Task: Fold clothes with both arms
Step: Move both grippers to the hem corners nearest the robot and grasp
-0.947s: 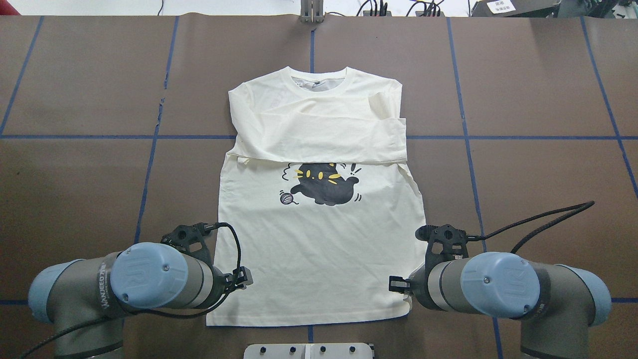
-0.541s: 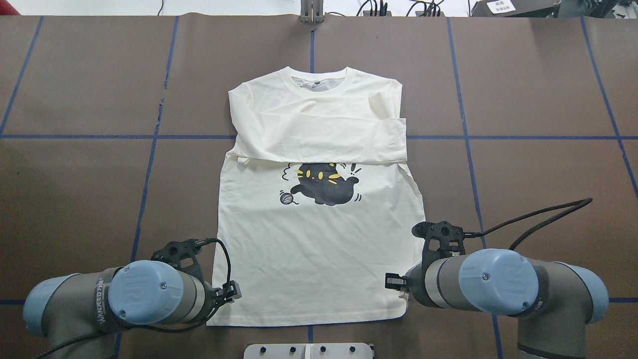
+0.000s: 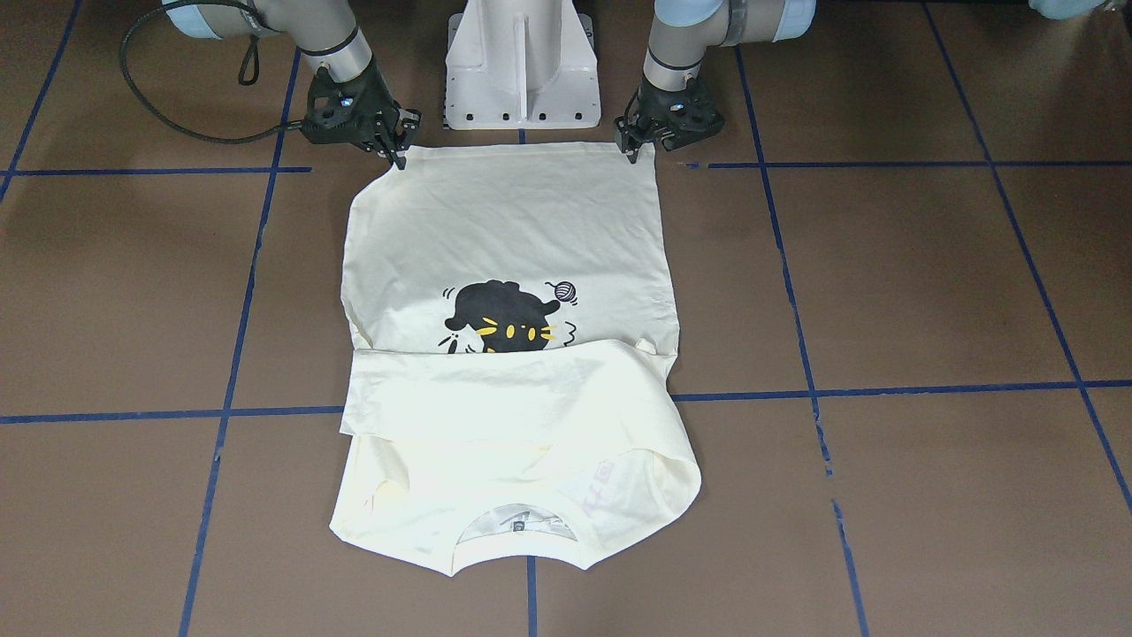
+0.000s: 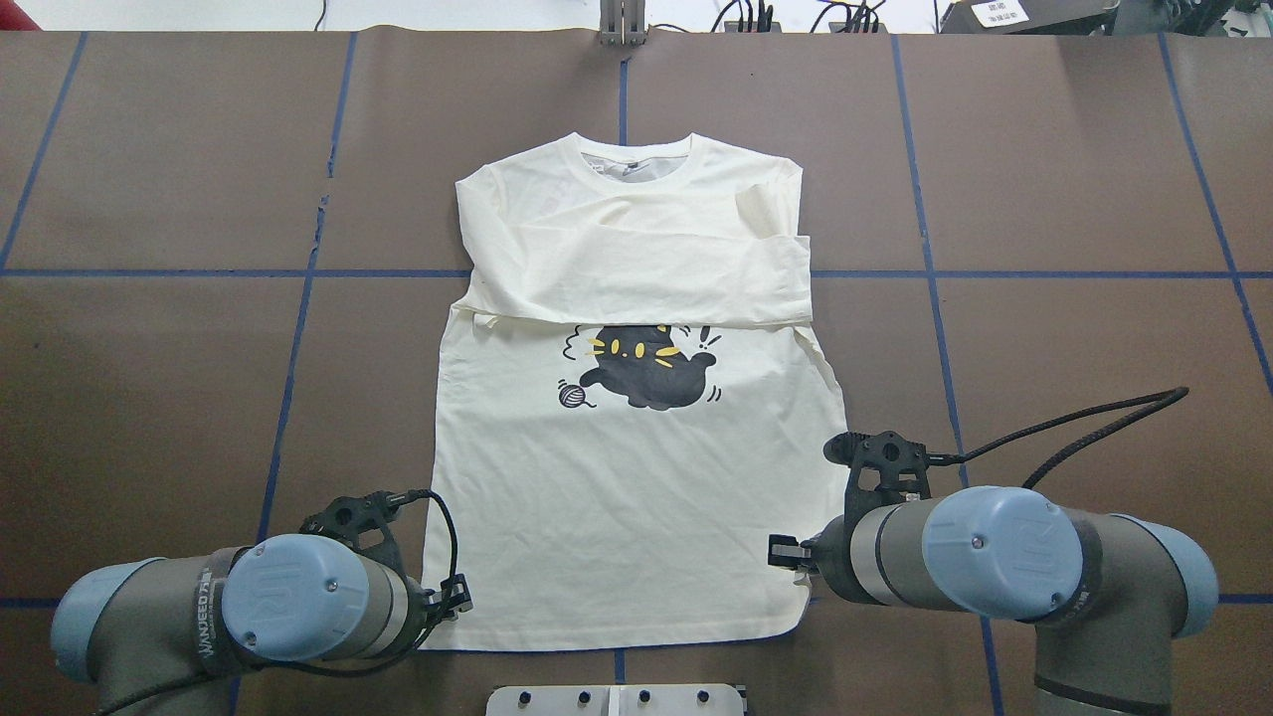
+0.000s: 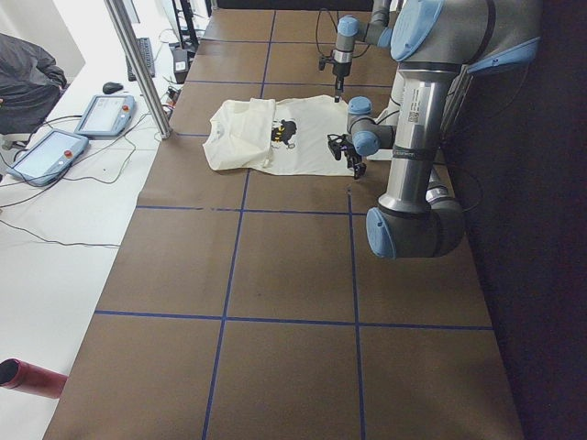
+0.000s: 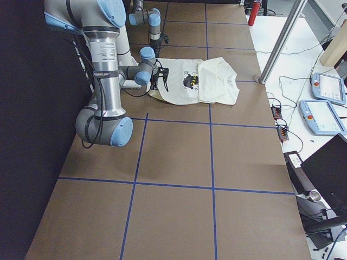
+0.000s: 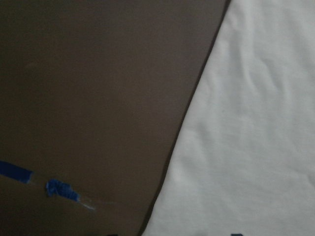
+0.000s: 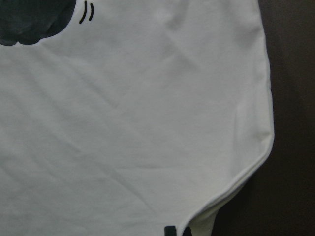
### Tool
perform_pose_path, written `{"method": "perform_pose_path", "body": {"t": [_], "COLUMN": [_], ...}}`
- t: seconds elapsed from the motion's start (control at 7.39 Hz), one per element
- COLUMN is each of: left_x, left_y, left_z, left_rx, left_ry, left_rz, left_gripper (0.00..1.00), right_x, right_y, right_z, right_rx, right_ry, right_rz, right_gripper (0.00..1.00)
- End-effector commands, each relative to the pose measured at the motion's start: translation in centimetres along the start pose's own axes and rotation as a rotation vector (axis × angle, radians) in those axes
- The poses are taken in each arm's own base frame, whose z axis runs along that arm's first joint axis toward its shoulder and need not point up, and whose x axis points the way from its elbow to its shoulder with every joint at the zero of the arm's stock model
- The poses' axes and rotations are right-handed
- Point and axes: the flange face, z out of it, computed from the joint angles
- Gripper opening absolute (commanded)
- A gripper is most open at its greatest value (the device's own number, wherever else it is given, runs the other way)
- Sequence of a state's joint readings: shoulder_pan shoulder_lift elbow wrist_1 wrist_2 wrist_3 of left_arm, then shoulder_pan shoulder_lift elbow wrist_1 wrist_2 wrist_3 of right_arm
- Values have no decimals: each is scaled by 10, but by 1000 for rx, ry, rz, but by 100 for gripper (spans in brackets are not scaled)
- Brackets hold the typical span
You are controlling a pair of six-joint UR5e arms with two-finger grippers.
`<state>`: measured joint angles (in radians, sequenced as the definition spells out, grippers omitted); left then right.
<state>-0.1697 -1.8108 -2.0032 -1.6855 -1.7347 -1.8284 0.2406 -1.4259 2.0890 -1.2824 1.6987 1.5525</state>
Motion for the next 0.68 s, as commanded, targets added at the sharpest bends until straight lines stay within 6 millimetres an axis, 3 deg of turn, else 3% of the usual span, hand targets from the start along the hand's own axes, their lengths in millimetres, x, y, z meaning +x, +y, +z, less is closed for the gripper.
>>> {"method": "perform_pose_path", "body": {"t": [0.0,0.41,0.54], "left_x": [-1,0,1], "left_y": [0,2,3], "left_z": [4,1,-2], "left_rx": [1,-4,-10], "left_ry": [-10,-3,1], "left_rz": [-3,0,2], "left_gripper": [52,14,7], "right_x": [0,1,1], "right_y": [-3,-4,-4], "right_z": [-1,-1,-1], "right_rx": [3,4,4], "right_ry": [-5,-5,-5], "right_rz": [3,4,4], "right_gripper": [0,0,0]}}
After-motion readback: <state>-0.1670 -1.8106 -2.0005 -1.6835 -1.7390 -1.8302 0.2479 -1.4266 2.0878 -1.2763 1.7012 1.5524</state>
